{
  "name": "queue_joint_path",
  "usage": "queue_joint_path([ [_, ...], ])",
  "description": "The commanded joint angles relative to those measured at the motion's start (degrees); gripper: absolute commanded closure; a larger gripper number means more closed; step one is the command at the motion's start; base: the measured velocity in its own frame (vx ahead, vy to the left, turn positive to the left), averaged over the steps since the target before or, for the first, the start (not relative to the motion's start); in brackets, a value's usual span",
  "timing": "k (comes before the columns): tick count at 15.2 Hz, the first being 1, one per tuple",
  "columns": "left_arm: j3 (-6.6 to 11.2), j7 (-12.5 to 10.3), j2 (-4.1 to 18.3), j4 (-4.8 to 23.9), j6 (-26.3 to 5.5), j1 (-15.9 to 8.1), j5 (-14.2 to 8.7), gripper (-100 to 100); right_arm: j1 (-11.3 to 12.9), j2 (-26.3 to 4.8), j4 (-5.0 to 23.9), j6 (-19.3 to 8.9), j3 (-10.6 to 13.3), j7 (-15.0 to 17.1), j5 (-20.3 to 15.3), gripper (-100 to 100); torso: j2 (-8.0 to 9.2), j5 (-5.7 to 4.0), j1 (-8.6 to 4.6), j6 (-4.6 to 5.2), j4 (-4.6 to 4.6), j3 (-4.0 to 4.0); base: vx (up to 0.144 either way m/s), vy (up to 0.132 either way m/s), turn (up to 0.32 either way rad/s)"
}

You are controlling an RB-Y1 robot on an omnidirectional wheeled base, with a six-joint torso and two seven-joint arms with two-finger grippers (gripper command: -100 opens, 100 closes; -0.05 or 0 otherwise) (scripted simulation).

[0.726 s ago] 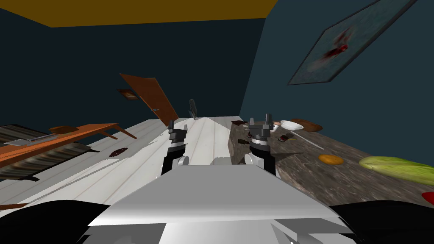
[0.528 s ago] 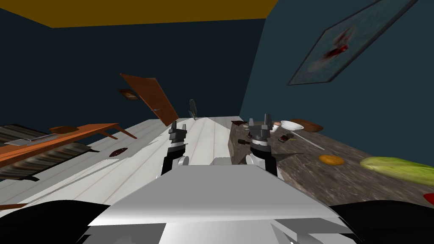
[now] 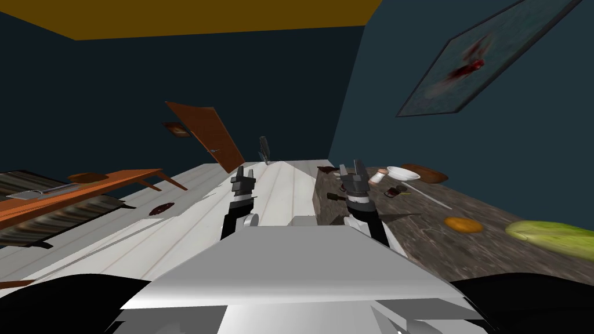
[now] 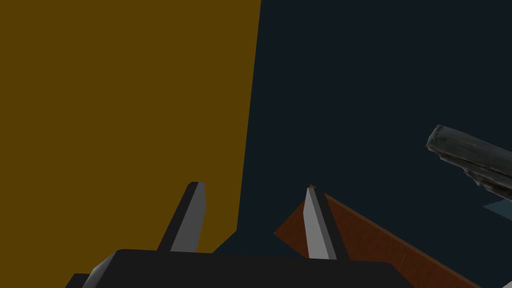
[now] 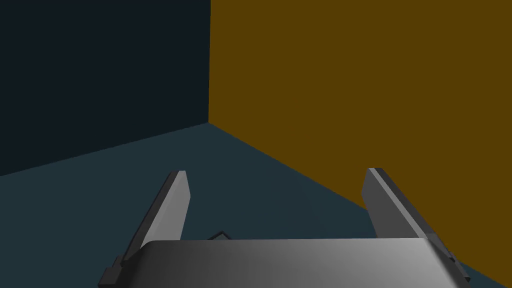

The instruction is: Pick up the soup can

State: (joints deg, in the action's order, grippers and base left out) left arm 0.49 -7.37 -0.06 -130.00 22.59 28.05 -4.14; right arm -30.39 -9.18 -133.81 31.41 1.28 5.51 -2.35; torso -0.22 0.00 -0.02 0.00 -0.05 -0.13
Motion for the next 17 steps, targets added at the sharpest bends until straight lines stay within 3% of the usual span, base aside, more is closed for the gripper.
queue_joint_path([
  [1,0.00,0.00,0.00,0.00,0.00,0.00,0.00,0,-1.20,-2.86,0.02,1.15,-1.10,-0.13,-2.86,-100,0.00,0.00,0.00,0.00,0.00,0.00,0.062,0.001,0.014],
  [2,0.00,0.00,0.00,0.00,0.00,0.00,0.00,0,-1.20,-2.87,0.02,1.15,-1.10,-0.13,-3.11,-100,-0.02,0.00,-0.01,0.00,0.00,-0.01,0.059,0.000,0.009],
  [7,0.00,0.00,0.00,0.00,0.00,0.00,0.00,0,-4.20,-8.94,0.20,3.94,-3.83,-0.61,-9.87,-100,-0.08,0.00,0.02,0.00,-0.02,-0.05,0.070,0.003,0.015],
  [12,0.00,0.00,0.00,0.00,0.00,0.00,0.00,0,-5.33,-11.00,0.27,5.00,-4.86,-0.79,-14.64,-100,-0.02,0.00,-0.01,0.00,0.00,-0.01,0.053,-0.001,0.013],
  [15,0.00,0.00,0.00,0.00,0.00,0.00,0.00,0,-7.78,-15.03,0.42,7.27,-7.08,-1.18,-19.29,-100,-0.05,0.00,0.01,0.00,-0.01,-0.03,0.071,0.002,0.013],
  [17,0.00,0.00,0.00,0.00,0.00,0.00,0.00,0,-7.78,-15.03,0.42,7.27,-7.08,-1.18,-21.45,-100,-0.11,0.01,0.01,0.00,-0.02,-0.06,0.071,0.000,0.012],
])
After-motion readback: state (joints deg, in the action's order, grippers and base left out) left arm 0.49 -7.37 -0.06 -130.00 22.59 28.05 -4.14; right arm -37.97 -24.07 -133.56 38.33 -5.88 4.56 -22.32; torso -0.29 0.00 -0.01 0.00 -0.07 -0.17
